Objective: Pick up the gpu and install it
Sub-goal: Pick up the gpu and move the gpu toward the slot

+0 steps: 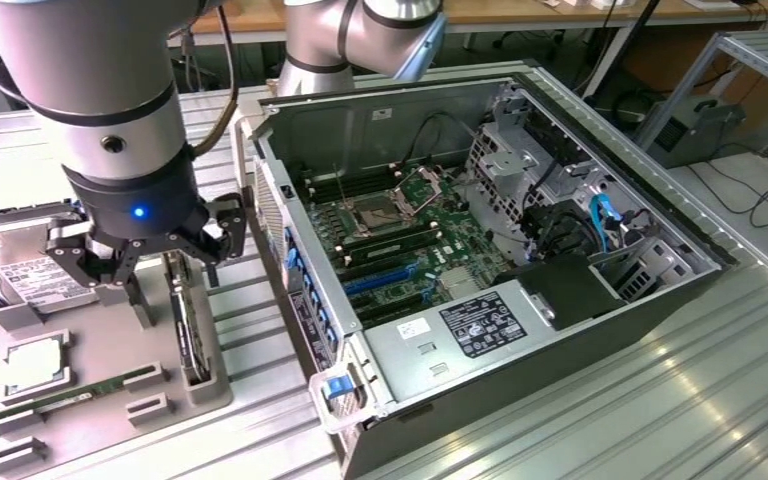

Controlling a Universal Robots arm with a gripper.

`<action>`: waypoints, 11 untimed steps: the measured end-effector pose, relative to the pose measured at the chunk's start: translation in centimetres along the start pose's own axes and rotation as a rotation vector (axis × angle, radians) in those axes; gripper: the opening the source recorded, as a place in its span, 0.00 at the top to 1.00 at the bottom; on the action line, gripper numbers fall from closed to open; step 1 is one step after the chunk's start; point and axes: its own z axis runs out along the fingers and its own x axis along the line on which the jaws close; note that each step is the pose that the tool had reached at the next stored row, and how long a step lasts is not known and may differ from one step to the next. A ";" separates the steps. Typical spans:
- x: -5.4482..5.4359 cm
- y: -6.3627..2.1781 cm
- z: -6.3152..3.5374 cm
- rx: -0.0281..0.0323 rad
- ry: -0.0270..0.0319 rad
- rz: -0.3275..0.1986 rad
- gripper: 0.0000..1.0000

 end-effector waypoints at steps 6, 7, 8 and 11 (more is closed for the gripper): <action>0.0 -0.29 1.20 0.0012 -0.0001 0.000 0.28; 0.0 -0.30 1.42 0.0027 -0.0001 0.000 0.28; 0.0 -0.31 1.64 0.0033 0.0000 -0.002 0.28; 0.0 -0.32 2.09 0.0036 0.0014 -0.033 0.28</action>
